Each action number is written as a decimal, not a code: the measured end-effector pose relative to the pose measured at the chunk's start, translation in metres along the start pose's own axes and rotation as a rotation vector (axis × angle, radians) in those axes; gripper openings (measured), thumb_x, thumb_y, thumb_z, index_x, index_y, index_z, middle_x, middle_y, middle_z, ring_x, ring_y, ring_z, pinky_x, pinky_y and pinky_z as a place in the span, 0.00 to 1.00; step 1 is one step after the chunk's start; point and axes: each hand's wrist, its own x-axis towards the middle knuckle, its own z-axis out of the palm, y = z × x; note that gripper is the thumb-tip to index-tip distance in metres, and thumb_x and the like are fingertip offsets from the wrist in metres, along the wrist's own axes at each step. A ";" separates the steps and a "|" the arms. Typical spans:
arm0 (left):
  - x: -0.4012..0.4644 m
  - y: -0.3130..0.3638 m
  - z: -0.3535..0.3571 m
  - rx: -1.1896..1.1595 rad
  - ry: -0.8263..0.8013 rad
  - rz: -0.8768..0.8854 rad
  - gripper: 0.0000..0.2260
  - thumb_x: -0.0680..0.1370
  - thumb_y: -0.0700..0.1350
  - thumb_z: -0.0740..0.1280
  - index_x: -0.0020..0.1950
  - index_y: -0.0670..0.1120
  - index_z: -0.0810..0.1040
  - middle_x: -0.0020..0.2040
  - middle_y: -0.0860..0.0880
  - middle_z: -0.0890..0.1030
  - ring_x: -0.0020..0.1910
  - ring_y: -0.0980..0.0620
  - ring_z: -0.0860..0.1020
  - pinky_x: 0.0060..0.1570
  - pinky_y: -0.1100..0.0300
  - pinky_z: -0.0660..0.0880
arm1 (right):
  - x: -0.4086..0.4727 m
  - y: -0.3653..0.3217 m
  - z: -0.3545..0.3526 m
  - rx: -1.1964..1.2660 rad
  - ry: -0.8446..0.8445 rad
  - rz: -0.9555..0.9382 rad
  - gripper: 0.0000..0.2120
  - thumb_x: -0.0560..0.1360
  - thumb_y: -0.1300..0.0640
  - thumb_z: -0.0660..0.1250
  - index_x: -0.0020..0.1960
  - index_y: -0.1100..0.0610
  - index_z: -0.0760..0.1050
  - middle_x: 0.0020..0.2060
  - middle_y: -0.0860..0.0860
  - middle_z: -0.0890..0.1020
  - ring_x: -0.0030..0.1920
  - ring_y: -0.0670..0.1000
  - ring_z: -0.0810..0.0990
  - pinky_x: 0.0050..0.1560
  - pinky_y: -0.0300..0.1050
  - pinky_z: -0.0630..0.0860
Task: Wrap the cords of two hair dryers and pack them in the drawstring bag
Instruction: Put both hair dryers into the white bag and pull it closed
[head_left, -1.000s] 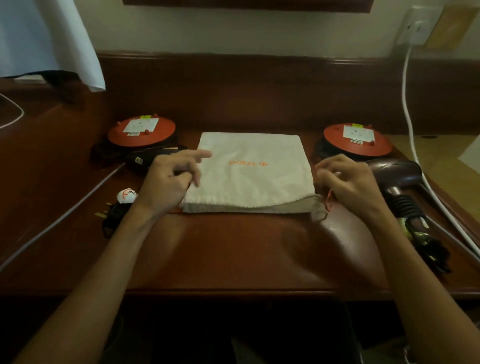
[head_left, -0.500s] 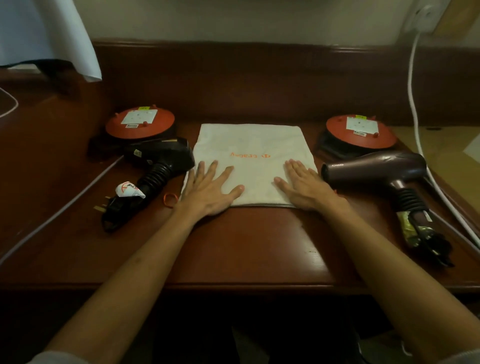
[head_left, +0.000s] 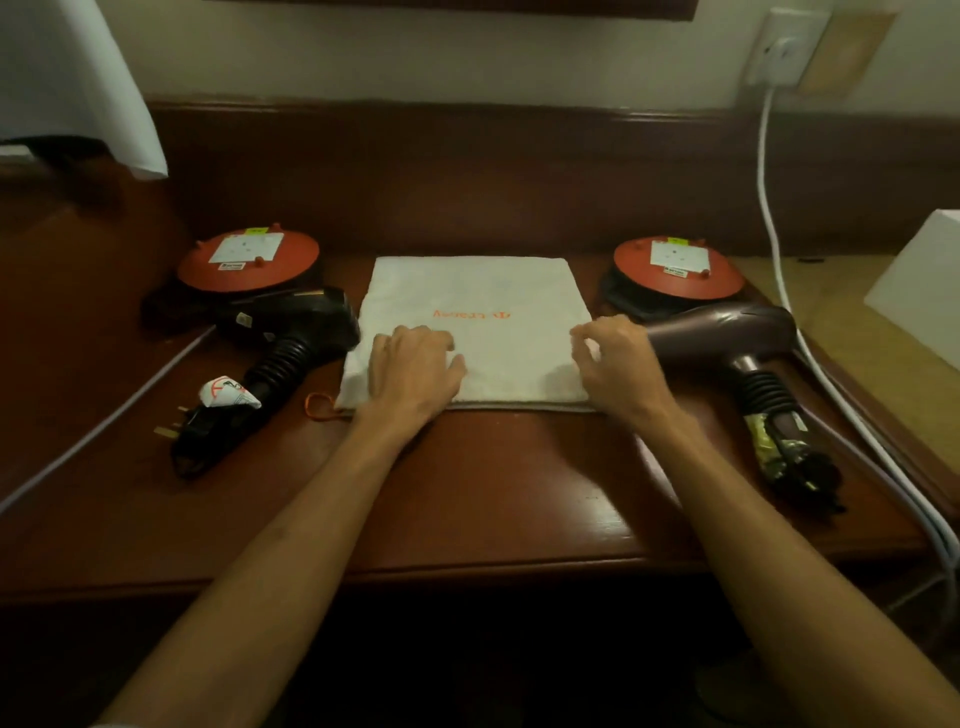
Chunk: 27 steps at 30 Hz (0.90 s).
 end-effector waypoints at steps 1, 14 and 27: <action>-0.001 0.013 -0.004 -0.086 0.020 0.024 0.15 0.81 0.55 0.65 0.61 0.49 0.83 0.59 0.48 0.84 0.58 0.47 0.80 0.59 0.51 0.72 | -0.007 0.008 -0.011 -0.031 0.098 0.026 0.08 0.79 0.60 0.64 0.47 0.60 0.82 0.45 0.57 0.84 0.49 0.58 0.79 0.57 0.58 0.74; 0.004 0.081 0.019 -0.385 -0.332 0.164 0.07 0.76 0.51 0.75 0.51 0.51 0.87 0.51 0.48 0.85 0.46 0.52 0.80 0.44 0.59 0.76 | -0.057 0.099 -0.105 -0.214 -0.340 0.560 0.39 0.80 0.45 0.65 0.81 0.40 0.43 0.74 0.64 0.65 0.75 0.66 0.62 0.72 0.61 0.63; 0.001 0.067 0.013 -0.181 -0.303 0.186 0.13 0.77 0.55 0.73 0.59 0.52 0.84 0.56 0.49 0.82 0.54 0.50 0.77 0.48 0.58 0.71 | -0.064 0.099 -0.100 -0.097 -0.276 0.557 0.40 0.81 0.45 0.63 0.81 0.42 0.39 0.73 0.61 0.70 0.71 0.63 0.71 0.70 0.61 0.67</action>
